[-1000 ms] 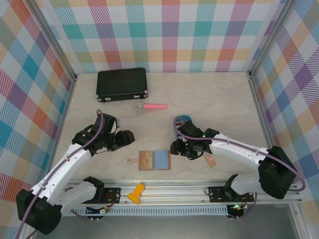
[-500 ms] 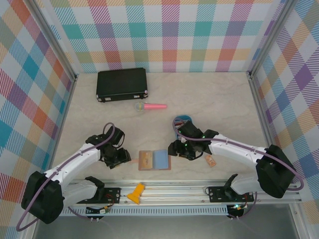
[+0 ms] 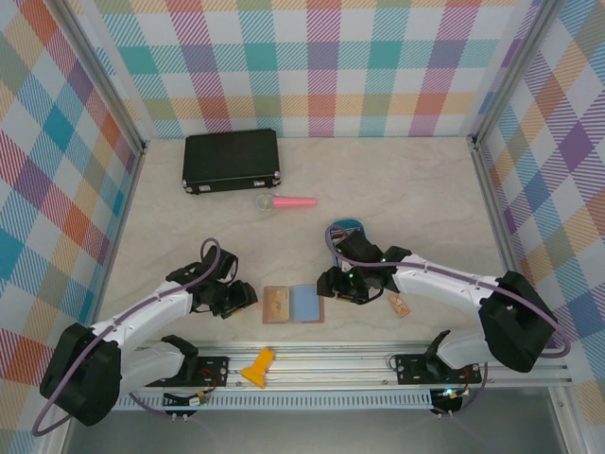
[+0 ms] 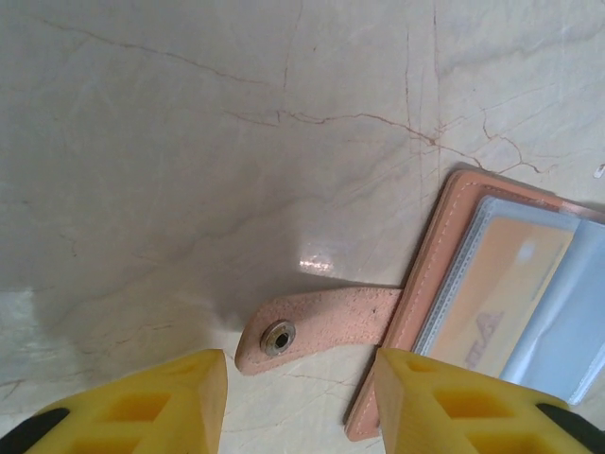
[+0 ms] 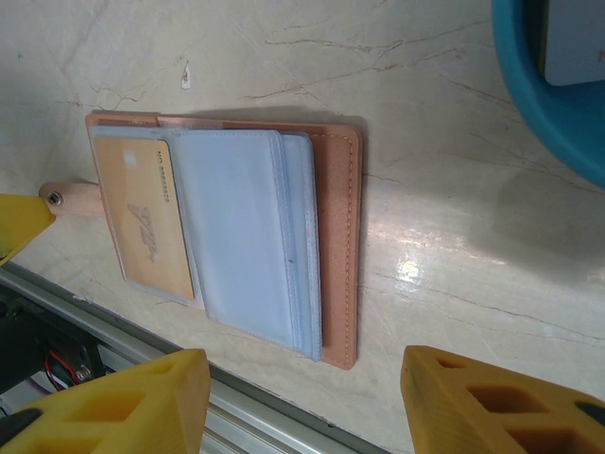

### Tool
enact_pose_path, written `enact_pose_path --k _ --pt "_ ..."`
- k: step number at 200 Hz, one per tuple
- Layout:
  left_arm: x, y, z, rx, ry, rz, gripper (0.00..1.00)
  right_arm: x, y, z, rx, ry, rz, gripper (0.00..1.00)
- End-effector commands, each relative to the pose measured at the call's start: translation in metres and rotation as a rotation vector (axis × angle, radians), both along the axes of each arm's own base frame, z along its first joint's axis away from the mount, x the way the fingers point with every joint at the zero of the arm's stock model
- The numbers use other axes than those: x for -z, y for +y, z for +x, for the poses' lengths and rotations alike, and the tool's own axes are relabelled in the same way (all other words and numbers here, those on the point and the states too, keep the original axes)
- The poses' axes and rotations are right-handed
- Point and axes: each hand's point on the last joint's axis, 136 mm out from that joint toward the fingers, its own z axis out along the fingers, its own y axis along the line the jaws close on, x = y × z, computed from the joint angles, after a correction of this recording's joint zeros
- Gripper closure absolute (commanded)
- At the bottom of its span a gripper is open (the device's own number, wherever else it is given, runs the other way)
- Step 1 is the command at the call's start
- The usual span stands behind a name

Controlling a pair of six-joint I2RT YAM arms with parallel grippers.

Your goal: Put the credit cards into the card holder

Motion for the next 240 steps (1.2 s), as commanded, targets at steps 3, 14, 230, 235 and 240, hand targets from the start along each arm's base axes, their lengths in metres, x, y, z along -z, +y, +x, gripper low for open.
enact_pose_path --k 3,14,230,235,240 --pt "0.007 -0.001 -0.003 0.019 0.015 0.008 0.56 0.003 0.001 0.000 0.005 0.019 0.012 0.43" --pt "0.010 0.000 -0.004 0.018 0.027 0.016 0.56 0.003 0.002 0.000 0.006 0.022 0.015 0.43" --pt "-0.052 -0.007 0.004 0.095 -0.081 -0.015 1.00 0.028 0.004 -0.012 0.037 0.072 -0.076 0.67" --pt "-0.055 -0.008 0.005 0.100 -0.083 -0.011 1.00 0.029 0.006 -0.012 0.042 0.077 -0.078 0.71" --pt "-0.057 -0.008 0.005 0.105 -0.088 -0.006 1.00 0.031 0.006 -0.013 0.047 0.084 -0.082 0.75"
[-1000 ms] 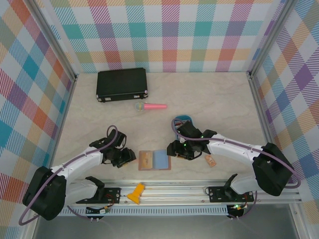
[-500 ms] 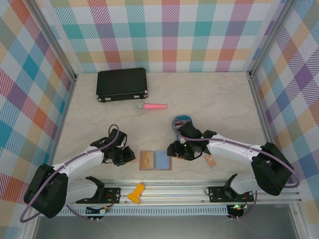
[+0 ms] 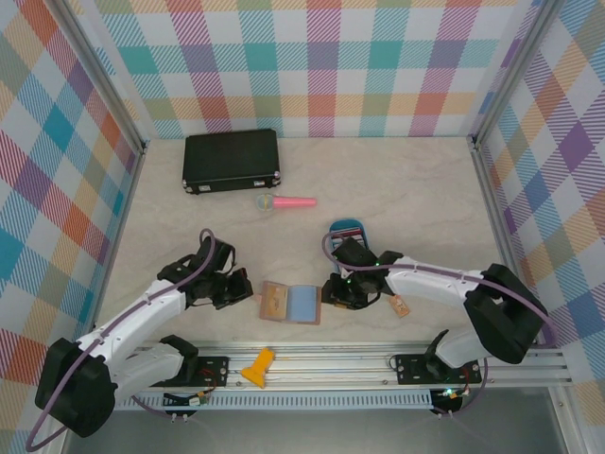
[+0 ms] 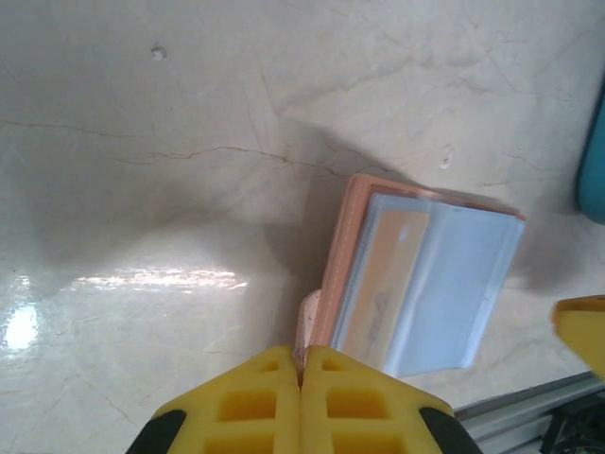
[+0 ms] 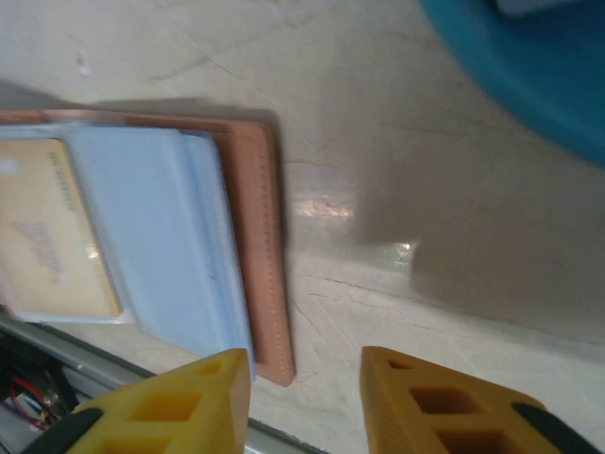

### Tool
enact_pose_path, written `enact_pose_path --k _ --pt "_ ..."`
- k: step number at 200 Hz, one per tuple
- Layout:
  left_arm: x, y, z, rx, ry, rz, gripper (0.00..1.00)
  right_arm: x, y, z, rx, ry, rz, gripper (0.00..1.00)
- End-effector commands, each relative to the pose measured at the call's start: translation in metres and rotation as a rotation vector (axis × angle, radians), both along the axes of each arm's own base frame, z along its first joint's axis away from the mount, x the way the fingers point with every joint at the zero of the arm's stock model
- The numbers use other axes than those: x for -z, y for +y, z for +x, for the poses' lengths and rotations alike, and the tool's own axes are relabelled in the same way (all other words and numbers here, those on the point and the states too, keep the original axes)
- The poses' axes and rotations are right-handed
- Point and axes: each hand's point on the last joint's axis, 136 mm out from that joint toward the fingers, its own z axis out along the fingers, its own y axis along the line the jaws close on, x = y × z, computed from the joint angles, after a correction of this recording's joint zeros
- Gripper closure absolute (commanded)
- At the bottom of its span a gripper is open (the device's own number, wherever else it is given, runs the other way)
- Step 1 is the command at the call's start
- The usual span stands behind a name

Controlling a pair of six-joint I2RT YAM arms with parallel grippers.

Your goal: Put the credit cards into the card holder

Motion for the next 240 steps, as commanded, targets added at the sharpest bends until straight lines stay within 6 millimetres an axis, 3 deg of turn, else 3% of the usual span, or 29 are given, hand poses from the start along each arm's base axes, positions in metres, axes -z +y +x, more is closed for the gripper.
enact_pose_path --k 1,45,137,195,240 --pt "-0.010 0.004 -0.009 0.032 0.021 0.048 1.00 0.000 0.007 0.000 0.016 0.004 -0.020 0.76" --pt "-0.028 -0.004 -0.010 0.075 0.008 0.045 1.00 0.009 0.027 -0.003 -0.028 0.010 -0.021 0.90" --pt "-0.053 -0.049 -0.009 0.195 -0.025 -0.060 1.00 0.024 0.052 0.002 -0.016 0.042 0.018 0.93" --pt "-0.056 -0.093 -0.001 0.225 -0.047 -0.167 1.00 0.021 0.068 0.003 -0.039 0.034 0.110 0.92" --pt "-0.038 -0.119 0.001 0.245 -0.034 -0.169 1.00 0.024 0.068 0.001 -0.017 0.057 0.142 0.91"
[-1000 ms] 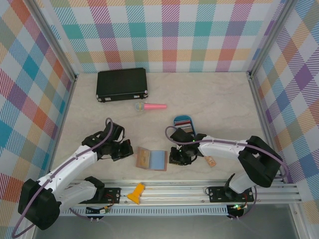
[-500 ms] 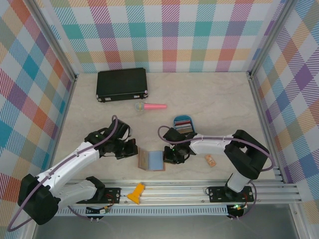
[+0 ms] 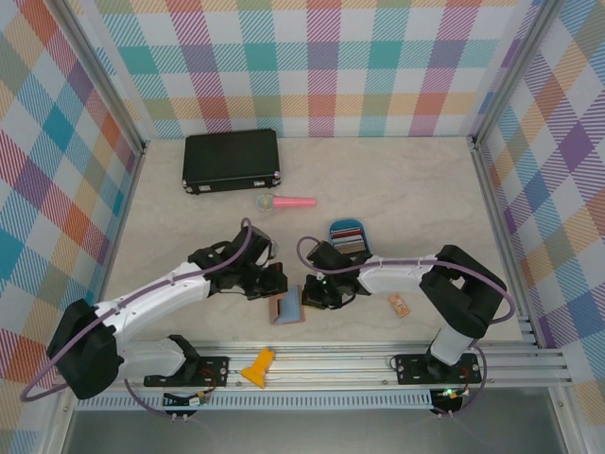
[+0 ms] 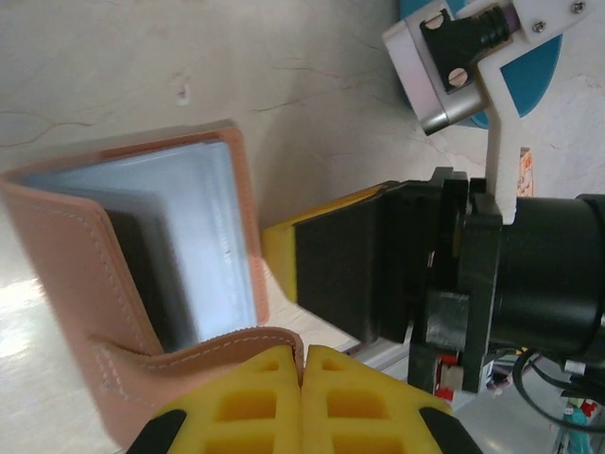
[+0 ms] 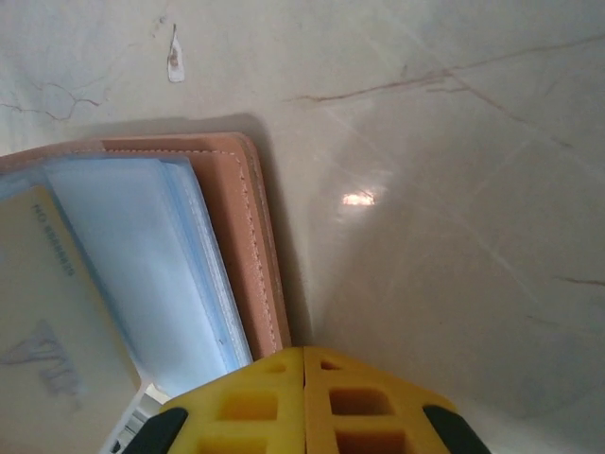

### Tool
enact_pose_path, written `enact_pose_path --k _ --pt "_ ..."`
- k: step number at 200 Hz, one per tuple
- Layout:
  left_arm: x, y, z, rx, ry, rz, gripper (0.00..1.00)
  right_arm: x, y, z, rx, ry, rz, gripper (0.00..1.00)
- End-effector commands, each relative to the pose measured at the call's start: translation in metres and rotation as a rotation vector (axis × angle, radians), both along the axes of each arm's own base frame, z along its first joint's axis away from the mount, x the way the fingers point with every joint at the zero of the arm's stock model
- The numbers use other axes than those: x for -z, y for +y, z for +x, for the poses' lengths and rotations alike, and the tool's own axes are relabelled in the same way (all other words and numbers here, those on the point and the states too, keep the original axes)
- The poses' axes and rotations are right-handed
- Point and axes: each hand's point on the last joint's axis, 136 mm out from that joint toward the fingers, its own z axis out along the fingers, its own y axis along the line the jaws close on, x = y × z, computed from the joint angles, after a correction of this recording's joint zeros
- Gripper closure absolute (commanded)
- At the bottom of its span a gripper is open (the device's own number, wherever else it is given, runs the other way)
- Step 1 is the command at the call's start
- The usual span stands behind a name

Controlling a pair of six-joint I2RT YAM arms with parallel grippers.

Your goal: Put the credit cards into the card holder

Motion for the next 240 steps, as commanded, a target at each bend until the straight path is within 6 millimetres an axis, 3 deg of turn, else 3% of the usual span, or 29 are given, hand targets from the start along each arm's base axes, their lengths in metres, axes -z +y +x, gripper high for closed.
enact_pose_path --k 1,66,106,160,186,202,240 --pt "-0.004 -0.021 0.006 0.002 -0.022 -0.055 1.00 0.003 0.004 -0.005 0.009 0.031 0.036 0.91" --pt "0.019 -0.041 0.020 -0.026 -0.043 -0.098 1.00 -0.003 -0.015 -0.007 0.060 0.042 0.045 0.91" --pt "0.040 -0.051 0.018 -0.008 -0.025 -0.088 0.99 -0.008 -0.019 -0.005 0.069 0.034 0.047 0.91" --pt "0.071 -0.048 0.009 0.001 0.019 -0.052 0.94 -0.010 -0.037 -0.009 0.098 0.032 -0.009 0.91" --pt "0.075 -0.050 0.009 0.006 0.027 -0.053 0.85 -0.017 -0.050 -0.010 0.107 0.010 -0.019 0.90" --pt "0.074 -0.052 0.010 0.019 0.022 -0.055 0.66 -0.023 -0.058 -0.010 0.114 -0.006 -0.015 0.88" --pt "0.046 -0.051 0.016 0.053 -0.056 -0.041 0.44 -0.031 -0.072 -0.009 0.144 -0.033 0.001 0.84"
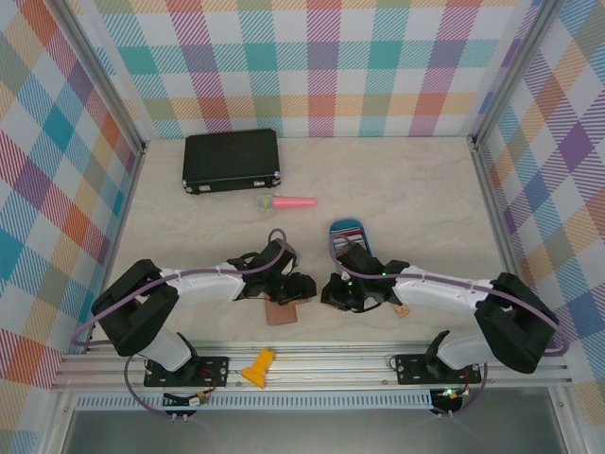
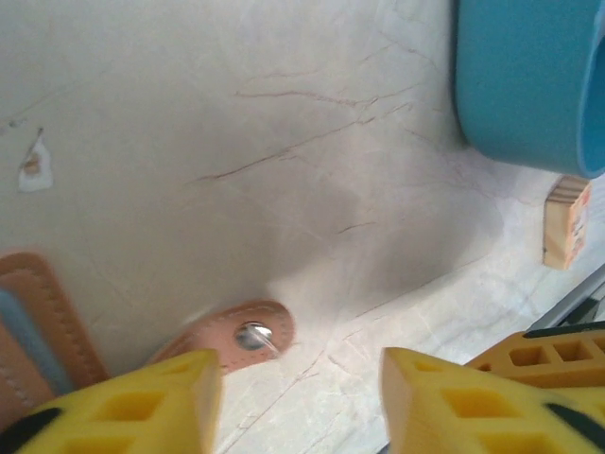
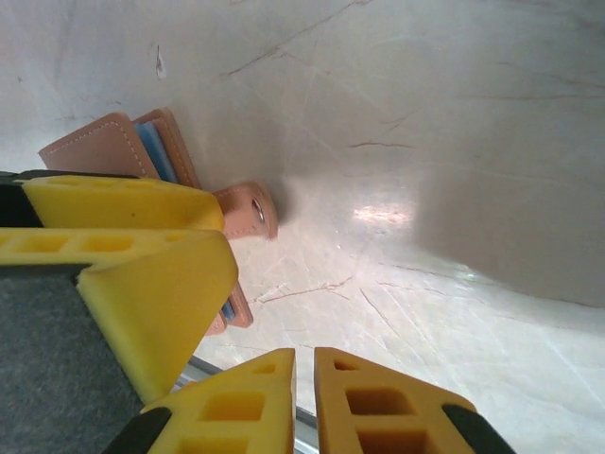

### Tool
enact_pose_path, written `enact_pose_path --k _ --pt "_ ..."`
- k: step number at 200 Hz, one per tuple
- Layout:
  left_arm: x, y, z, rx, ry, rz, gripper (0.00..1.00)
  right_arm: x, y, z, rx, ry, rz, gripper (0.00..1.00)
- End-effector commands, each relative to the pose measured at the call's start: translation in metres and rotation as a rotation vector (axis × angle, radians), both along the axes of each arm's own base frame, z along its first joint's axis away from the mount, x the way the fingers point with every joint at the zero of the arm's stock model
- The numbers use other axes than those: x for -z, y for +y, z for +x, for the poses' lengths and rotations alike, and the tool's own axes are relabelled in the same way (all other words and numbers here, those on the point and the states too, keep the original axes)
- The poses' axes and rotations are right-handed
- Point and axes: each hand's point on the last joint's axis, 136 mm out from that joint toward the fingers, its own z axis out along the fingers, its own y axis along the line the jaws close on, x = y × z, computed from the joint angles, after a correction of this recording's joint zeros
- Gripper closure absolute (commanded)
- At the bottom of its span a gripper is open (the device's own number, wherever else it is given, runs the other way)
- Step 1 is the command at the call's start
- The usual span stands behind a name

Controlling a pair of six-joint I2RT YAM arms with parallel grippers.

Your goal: Put the credit cards into the card holder

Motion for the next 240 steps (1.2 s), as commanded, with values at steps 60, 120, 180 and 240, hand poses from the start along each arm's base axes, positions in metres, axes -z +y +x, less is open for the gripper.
enact_pose_path --k 60,120,180,240 --pt "-0.091 0.027 0.012 0.003 -0.203 0.074 0.27 -0.016 -0.002 0.000 -0.073 -0.082 0.040 0.77" --pt "-0.097 0.112 0.010 -0.154 -0.160 0.208 0.23 -0.030 0.002 -0.002 -0.162 -0.170 0.088 0.52" --pt "-0.070 0.175 -0.017 -0.312 0.016 0.407 0.15 -0.022 0.022 -0.001 -0.208 -0.126 0.094 0.39" --pt "-0.051 0.107 -0.010 -0.306 0.038 -0.074 0.03 -0.016 0.039 -0.001 -0.213 -0.140 0.130 0.34"
